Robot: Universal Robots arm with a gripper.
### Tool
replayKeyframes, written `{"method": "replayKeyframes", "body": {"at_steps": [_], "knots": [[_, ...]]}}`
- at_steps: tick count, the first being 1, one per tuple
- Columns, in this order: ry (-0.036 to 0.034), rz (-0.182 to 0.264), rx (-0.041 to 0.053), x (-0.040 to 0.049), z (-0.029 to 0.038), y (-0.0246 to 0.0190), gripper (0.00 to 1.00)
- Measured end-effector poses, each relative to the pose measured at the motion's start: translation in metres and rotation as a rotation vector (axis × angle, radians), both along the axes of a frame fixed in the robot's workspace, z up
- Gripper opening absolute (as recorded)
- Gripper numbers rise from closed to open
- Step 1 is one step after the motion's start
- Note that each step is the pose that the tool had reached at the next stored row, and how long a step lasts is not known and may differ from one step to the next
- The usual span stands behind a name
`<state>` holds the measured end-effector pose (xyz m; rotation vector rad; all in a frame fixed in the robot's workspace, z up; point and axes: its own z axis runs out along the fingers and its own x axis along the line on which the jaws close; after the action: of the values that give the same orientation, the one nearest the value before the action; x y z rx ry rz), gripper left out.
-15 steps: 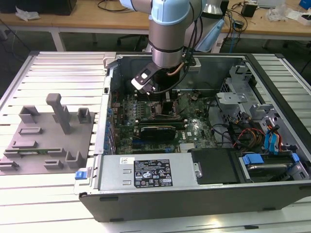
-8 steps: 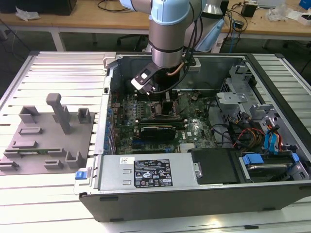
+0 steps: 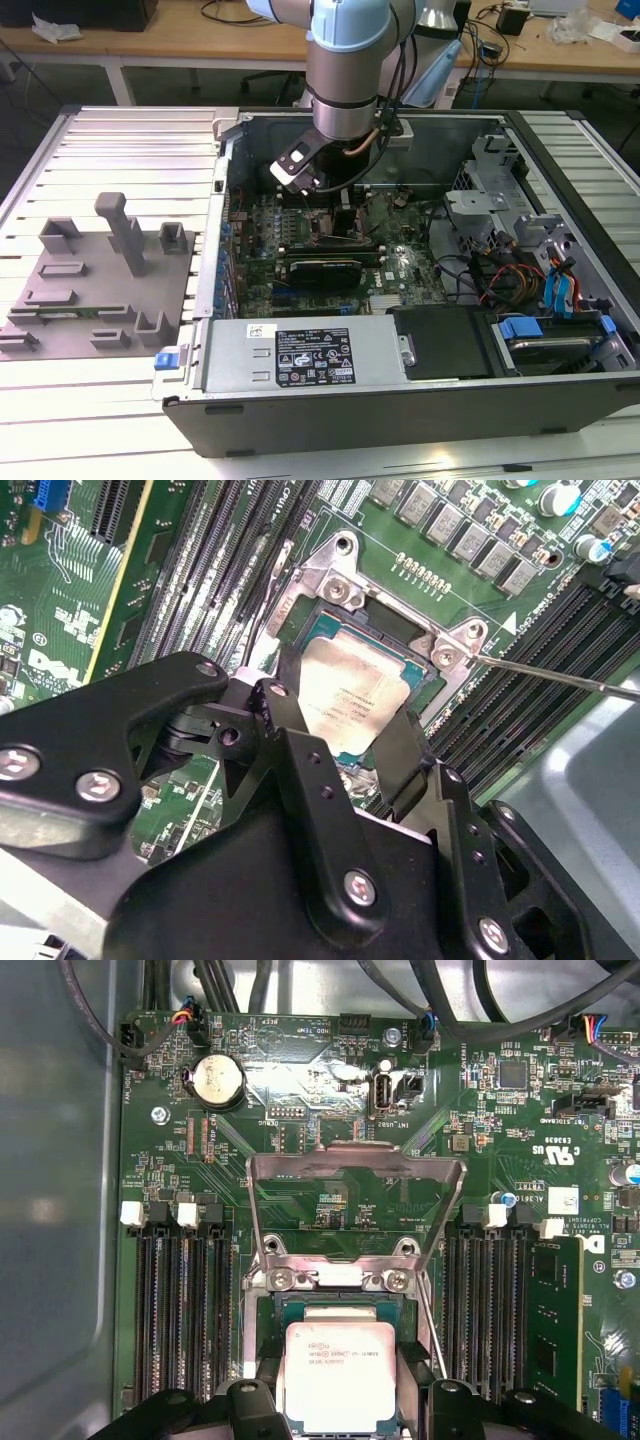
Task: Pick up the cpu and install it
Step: 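Place the cpu into insertion slot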
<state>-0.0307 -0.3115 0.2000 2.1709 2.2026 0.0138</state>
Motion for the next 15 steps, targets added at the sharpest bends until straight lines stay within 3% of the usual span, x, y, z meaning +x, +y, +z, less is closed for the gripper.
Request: {"method": "replayKeyframes", "body": {"at_steps": [9,11,12,15], "knots": [[-0.0009,0.0,0.0003,0.0017,-0.0001,0.0001,0.53],[-0.0004,0.0,0.0003,0.0017,-0.0002,0.0001,0.54],[-0.0002,0.0,0.0001,0.0017,-0.0001,0.0001,0.6],[0.0,0.0,-0.0005,0.0017,0.002,0.0,0.6]]}}
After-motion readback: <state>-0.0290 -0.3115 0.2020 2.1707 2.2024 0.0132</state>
